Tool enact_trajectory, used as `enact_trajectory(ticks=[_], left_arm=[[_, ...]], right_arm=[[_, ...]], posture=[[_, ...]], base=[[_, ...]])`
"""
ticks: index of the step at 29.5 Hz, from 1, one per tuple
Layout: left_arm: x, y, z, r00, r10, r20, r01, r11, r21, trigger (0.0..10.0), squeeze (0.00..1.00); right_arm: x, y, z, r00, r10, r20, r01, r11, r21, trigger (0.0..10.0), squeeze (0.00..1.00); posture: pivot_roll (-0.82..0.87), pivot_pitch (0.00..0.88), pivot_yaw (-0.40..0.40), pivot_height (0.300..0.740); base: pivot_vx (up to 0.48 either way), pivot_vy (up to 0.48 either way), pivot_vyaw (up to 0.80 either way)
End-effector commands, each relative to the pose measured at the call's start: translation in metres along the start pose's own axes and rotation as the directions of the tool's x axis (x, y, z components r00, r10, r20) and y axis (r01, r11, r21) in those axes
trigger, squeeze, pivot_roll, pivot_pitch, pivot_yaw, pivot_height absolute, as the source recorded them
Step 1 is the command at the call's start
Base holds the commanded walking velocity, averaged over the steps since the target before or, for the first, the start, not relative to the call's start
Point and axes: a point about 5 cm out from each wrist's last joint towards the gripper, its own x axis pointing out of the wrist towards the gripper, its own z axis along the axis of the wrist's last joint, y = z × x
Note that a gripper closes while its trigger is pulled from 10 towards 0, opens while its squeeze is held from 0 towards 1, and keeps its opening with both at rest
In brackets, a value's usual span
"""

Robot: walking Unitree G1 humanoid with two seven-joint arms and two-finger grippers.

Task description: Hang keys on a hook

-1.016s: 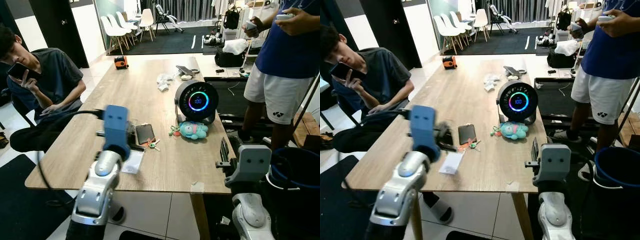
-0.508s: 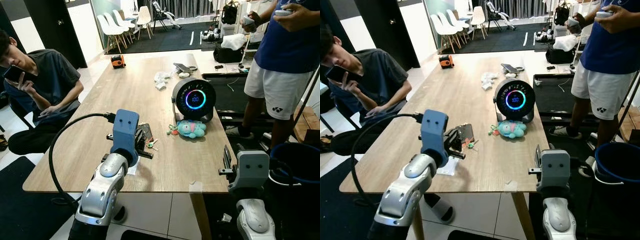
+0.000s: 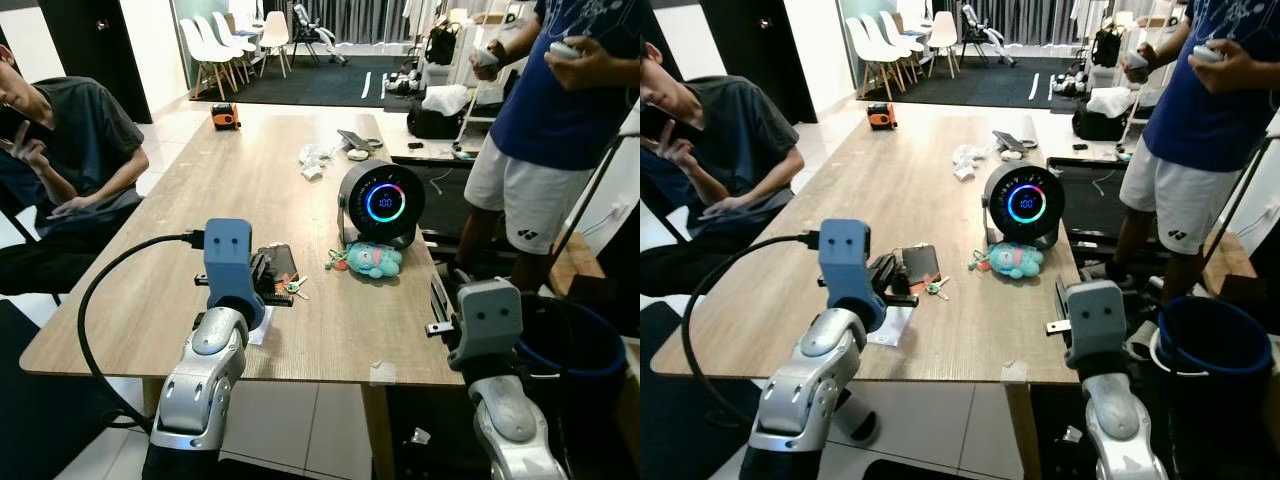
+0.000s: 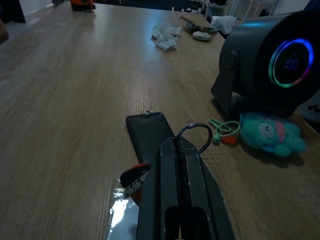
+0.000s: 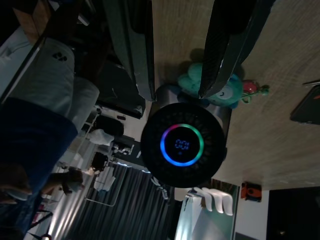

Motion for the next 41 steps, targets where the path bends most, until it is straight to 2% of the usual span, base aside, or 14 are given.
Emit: enact_trajectory(ticks=[1,4,11,13,16,25,28,29,30,31,32,34,35,41], left_arm=[[-0.002,-0.004,0.004,1.000,-0.005,0.028,0.006,1.000,-0.031,10.0,0.00],[-0.006,-0.007,-0.001,1.000,-0.004,0.014,0.004,0.999,-0.053,10.0,0.00],[-0.014,-0.005,-0.014,1.000,0.007,-0.004,-0.007,0.999,-0.041,10.0,0.00],[-0.019,0.000,-0.025,1.000,0.003,0.022,-0.005,0.999,0.050,10.0,0.00],[-0.020,0.002,-0.033,0.998,-0.018,0.053,0.011,0.990,0.139,10.0,0.00],[-0.013,0.007,-0.033,0.995,-0.079,0.062,0.069,0.988,0.141,10.0,0.00],[-0.011,0.016,-0.028,0.994,-0.090,0.069,0.077,0.984,0.162,10.0,0.00],[-0.010,0.024,-0.025,0.993,-0.090,0.072,0.075,0.980,0.184,10.0,0.00],[-0.010,0.024,-0.025,0.993,-0.090,0.072,0.075,0.980,0.184,10.0,0.00],[-0.009,0.032,-0.022,0.993,-0.082,0.080,0.063,0.977,0.206,10.0,0.00],[-0.003,0.048,-0.015,0.994,-0.054,0.096,0.029,0.970,0.240,10.0,0.00],[-0.003,0.048,-0.015,0.994,-0.054,0.096,0.029,0.970,0.240,10.0,0.00],[0.002,0.059,-0.007,0.992,-0.042,0.120,0.008,0.963,0.271,10.0,0.00],[0.008,0.067,0.000,0.988,-0.068,0.136,0.023,0.950,0.312,10.0,0.00]], right_arm=[[-0.001,0.000,-0.005,1.000,0.010,-0.025,-0.010,1.000,-0.007,10.0,0.00],[-0.002,-0.002,-0.005,1.000,0.015,-0.023,-0.016,1.000,-0.020,10.0,0.00],[-0.005,-0.001,-0.008,0.999,0.046,-0.019,-0.047,0.996,-0.069,10.0,0.00],[-0.007,-0.001,-0.012,0.998,0.057,-0.033,-0.059,0.996,-0.067,10.0,0.00],[-0.007,0.000,-0.012,0.998,0.061,-0.033,-0.063,0.996,-0.066,10.0,0.00],[-0.003,-0.002,-0.012,0.998,0.060,-0.032,-0.062,0.997,-0.036,10.0,0.00],[-0.004,-0.010,-0.014,0.998,0.050,-0.043,-0.052,0.998,-0.031,10.0,0.00],[-0.005,-0.015,-0.016,0.998,0.041,-0.051,-0.043,0.999,-0.033,10.0,0.00],[-0.005,-0.015,-0.016,0.998,0.041,-0.051,-0.043,0.999,-0.033,10.0,0.00],[-0.005,-0.019,-0.017,0.998,0.033,-0.055,-0.035,0.999,-0.037,10.0,0.00],[-0.003,-0.023,-0.018,0.998,0.016,-0.059,-0.019,0.999,-0.037,10.0,0.00],[-0.003,-0.023,-0.018,0.998,0.016,-0.059,-0.019,0.999,-0.037,10.0,0.00],[-0.002,-0.024,-0.019,0.998,0.008,-0.060,-0.010,0.999,-0.033,10.0,0.00],[0.001,-0.023,-0.017,0.999,0.020,-0.050,-0.022,0.999,-0.033,10.0,0.00]], posture=[[-0.05,0.103,-0.007,0.740],[-0.04,0.104,-0.020,0.740],[-0.04,0.103,-0.042,0.740],[-0.04,0.101,-0.047,0.740],[-0.03,0.101,-0.050,0.740],[-0.03,0.101,-0.033,0.740],[-0.04,0.105,-0.024,0.740],[-0.03,0.106,-0.018,0.740],[-0.03,0.106,-0.018,0.740],[-0.03,0.108,-0.016,0.740],[-0.03,0.109,-0.013,0.740],[-0.03,0.109,-0.013,0.740],[-0.02,0.110,-0.011,0.740],[-0.02,0.112,0.001,0.740]], base=[[0.000,0.000,0.00],[0.000,0.000,0.00],[0.000,0.000,0.00],[0.000,0.000,0.00],[0.000,0.000,0.00],[0.000,0.000,0.00],[0.000,0.000,0.00],[0.000,0.000,0.00],[0.000,0.000,0.00],[0.000,0.000,0.00],[0.000,0.000,0.00],[0.000,0.000,0.00],[0.000,0.000,0.00],[0.000,0.000,0.00]])
